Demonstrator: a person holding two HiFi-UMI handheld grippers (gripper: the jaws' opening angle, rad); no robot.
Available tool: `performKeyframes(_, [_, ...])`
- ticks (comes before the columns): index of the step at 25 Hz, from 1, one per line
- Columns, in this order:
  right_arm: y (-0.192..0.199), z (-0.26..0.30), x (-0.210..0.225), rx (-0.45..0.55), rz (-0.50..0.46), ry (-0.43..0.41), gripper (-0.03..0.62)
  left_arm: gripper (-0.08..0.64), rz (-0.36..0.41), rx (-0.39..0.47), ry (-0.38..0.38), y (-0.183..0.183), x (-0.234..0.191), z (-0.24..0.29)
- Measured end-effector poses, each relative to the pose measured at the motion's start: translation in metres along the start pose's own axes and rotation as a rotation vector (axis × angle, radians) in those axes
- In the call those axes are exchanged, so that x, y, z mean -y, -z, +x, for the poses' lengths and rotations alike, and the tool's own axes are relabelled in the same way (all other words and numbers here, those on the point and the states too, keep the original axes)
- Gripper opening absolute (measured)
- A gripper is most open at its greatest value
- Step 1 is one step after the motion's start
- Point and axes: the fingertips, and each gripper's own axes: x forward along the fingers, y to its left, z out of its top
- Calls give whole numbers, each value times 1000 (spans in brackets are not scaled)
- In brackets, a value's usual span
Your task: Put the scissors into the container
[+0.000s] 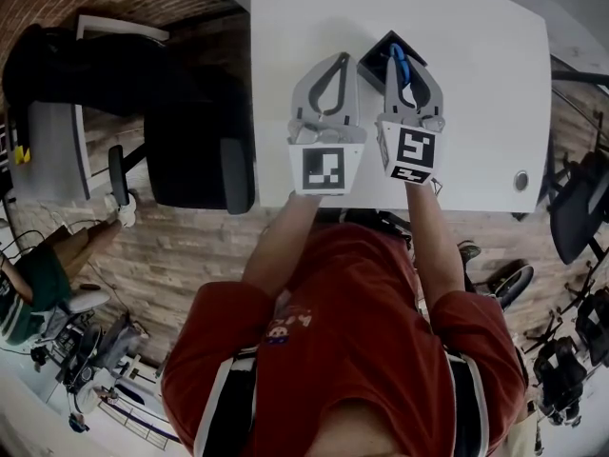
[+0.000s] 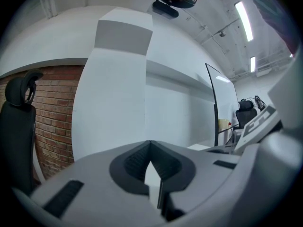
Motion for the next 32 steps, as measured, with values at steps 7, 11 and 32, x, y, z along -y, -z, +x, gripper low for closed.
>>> performKeyframes(7, [10, 0, 1, -33, -15, 10, 58, 12, 27, 1, 12, 0, 3, 0])
performKeyframes(11, [17, -1, -1, -53, 21, -2, 82, 12, 18, 7, 10, 0, 3, -2])
performKeyframes(32, [7, -14, -1, -33, 32, -4, 117, 12, 15, 16, 2, -7, 3, -15])
